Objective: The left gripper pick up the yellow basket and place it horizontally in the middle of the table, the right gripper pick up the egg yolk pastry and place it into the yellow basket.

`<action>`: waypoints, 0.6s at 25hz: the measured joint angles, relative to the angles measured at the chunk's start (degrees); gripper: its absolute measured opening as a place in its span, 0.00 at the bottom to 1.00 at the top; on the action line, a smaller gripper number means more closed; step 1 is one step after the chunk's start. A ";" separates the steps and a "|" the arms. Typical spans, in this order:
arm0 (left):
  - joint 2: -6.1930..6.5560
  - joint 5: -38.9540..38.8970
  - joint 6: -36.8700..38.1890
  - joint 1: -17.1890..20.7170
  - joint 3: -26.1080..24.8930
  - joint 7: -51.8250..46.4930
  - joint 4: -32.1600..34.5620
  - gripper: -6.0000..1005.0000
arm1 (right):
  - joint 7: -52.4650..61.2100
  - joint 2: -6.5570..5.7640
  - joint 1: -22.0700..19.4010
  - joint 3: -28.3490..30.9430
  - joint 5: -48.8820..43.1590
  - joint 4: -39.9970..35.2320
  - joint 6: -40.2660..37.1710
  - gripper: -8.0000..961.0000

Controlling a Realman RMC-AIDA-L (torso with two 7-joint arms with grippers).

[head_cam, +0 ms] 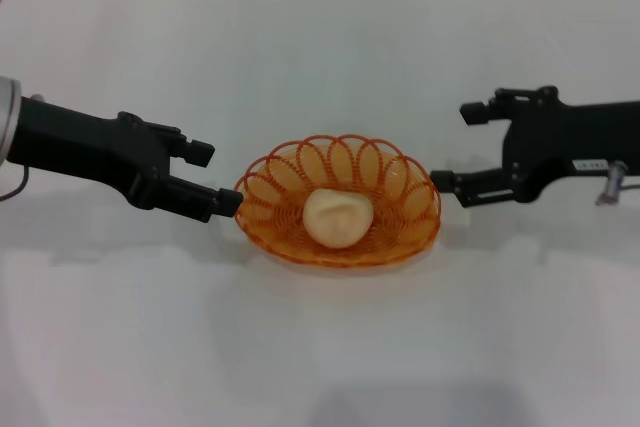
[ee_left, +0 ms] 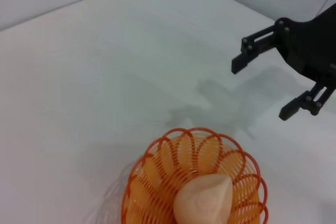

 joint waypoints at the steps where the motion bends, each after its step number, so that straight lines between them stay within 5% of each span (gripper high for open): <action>1: -0.08 -0.04 -0.01 0.13 -0.30 0.51 0.00 0.86 | -0.45 -0.01 -0.39 0.56 0.16 0.18 -0.85 0.91; 15: -0.27 -5.10 0.00 3.32 -1.02 6.04 -0.01 0.86 | -3.84 -0.13 -2.38 2.35 0.19 1.00 -3.43 0.91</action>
